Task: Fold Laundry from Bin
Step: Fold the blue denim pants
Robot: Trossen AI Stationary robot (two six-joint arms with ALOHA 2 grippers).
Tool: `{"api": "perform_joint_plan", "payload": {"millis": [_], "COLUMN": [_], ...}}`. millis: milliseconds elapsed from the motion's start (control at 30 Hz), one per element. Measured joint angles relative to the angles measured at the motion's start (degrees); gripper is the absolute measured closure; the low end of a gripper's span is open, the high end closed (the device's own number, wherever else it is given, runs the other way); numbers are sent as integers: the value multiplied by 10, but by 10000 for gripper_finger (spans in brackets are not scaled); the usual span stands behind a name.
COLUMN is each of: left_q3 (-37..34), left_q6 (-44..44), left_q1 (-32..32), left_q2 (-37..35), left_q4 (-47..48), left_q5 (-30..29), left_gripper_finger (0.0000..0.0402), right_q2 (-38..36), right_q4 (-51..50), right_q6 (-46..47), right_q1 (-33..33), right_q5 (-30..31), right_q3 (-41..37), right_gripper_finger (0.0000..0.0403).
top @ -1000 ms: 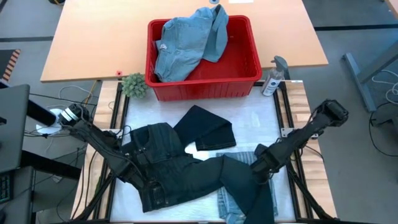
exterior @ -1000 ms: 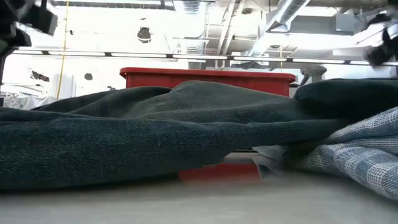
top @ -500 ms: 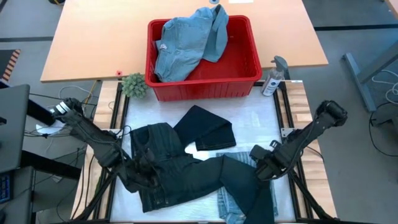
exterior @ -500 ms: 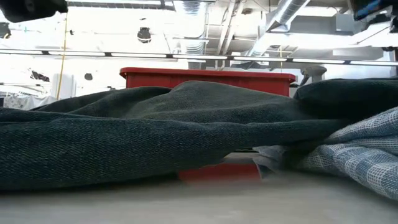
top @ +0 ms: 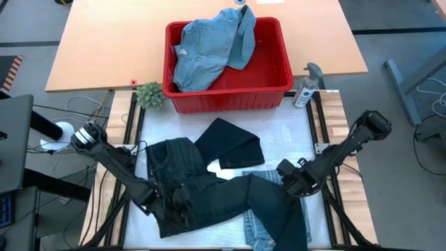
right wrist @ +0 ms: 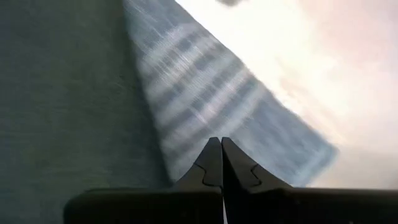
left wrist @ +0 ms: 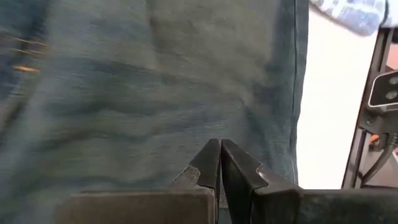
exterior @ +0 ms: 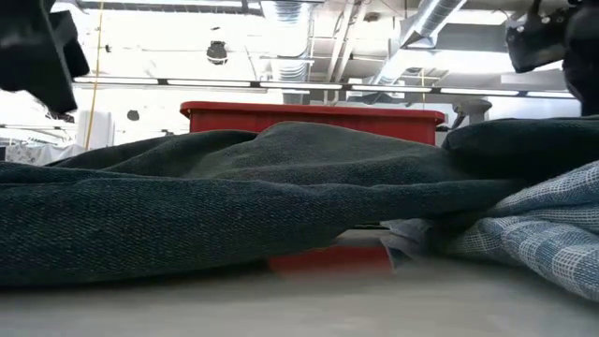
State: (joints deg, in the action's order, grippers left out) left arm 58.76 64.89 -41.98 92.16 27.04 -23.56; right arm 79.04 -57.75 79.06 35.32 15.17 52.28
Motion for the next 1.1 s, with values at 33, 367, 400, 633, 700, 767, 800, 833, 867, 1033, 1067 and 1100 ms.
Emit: {"api": "perform_joint_plan", "payload": {"millis": [33,367,400,633,700,767,800,833,867,1033,1067,1100], "left_q3": [0,0,0,-42,-67,-97,-112,-127,-140,-180,-185,-187], "left_q6": [-3,-15,-15,-3,17,51,63,69,72,119,125,129], "left_q1": [0,1,1,0,-1,-2,-2,-4,-5,-14,-16,-18], "left_q2": [11,64,64,64,62,60,60,60,60,60,59,58], "left_q4": [-11,-42,-40,-51,-68,-116,-152,-191,-227,-278,-274,-269], "left_q5": [8,57,60,97,84,70,67,68,68,81,90,98], "left_gripper_finger": [401,401,401,401,401,401,401,401,401,401,401,401], "right_q2": [-8,2,7,20,20,20,20,20,20,20,20,20], "right_q4": [17,140,135,84,80,78,77,74,68,18,6,-5], "right_q6": [0,2,2,2,2,2,1,0,0,9,12,17], "right_q1": [-3,-6,-7,0,6,11,14,16,19,32,35,40], "right_q5": [0,-61,-78,-137,-138,-139,-143,-149,-155,-204,-217,-227], "right_q3": [-9,-91,-95,-96,-96,-96,-96,-96,-96,-96,-96,-96], "right_gripper_finger": [388,388,388,388,388,388,388,388,388,388,388,388]}}
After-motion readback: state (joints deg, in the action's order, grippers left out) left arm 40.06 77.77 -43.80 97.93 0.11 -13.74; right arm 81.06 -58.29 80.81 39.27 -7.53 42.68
